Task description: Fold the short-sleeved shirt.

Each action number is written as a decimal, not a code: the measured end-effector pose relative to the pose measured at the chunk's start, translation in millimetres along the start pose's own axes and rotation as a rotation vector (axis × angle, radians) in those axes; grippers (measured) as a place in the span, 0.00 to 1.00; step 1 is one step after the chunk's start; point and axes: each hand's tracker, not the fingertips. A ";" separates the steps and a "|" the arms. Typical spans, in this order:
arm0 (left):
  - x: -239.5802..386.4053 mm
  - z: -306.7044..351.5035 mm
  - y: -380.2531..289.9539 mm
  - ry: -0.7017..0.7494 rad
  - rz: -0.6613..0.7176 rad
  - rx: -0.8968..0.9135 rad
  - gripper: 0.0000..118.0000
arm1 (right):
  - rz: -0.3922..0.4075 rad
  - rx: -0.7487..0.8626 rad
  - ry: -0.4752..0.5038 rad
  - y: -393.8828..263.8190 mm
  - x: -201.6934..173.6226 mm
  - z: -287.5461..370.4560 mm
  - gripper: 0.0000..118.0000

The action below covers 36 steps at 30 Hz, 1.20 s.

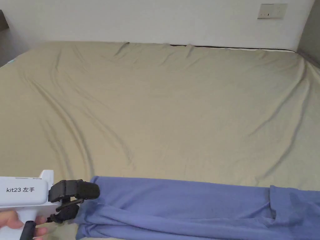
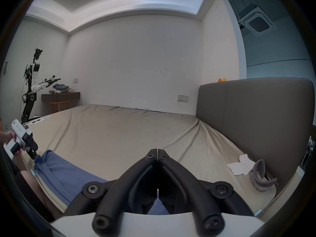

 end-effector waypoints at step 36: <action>89.5 68.5 54.0 0.540 -0.257 0.023 0.04 | 0.012 -0.055 0.063 3.1 -10.8 5.2 0.00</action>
